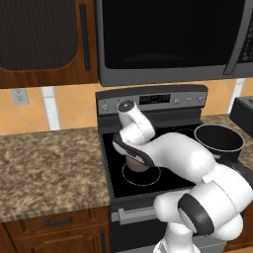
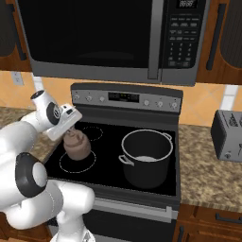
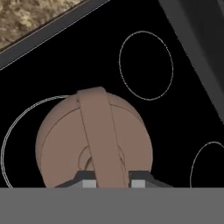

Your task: Pick the kettle from the counter and place it on a stove burner. Then turn the burner on.

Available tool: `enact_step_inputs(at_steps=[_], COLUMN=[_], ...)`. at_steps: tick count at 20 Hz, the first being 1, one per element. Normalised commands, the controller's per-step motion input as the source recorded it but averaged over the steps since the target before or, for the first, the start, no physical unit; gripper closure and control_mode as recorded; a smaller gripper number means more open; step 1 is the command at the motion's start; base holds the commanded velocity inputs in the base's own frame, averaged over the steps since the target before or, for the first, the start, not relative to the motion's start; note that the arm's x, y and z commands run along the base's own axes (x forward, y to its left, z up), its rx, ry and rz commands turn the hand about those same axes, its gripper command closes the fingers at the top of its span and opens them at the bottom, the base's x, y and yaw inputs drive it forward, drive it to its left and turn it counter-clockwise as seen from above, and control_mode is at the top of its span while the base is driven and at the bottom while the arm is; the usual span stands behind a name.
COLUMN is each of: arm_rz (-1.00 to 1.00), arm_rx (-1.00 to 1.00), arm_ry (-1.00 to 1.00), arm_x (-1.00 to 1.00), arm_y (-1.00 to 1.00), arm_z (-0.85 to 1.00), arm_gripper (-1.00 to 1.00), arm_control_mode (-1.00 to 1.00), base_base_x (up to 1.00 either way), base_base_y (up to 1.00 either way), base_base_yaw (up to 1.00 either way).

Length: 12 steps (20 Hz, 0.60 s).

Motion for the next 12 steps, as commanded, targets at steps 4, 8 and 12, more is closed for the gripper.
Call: enact_step_inputs(at_steps=[4,8,12], arm_rz=[-0.02,0.0,0.0], arm_rx=[-0.05,-0.05,-0.03], arm_ry=[0.12,0.03,0.0], arm_x=[0.12,0.0,-0.01], arm_y=[0.0,0.0,-0.01], arm_z=[-0.26,-0.58,-0.74], arm_gripper=[1.0,1.0,1.0], arm_control_mode=[-1.0,-1.0,-1.0], base_base_x=[0.0,0.0,0.0], base_base_y=[0.0,0.0,0.0], base_base_yaw=[0.0,0.0,0.0])
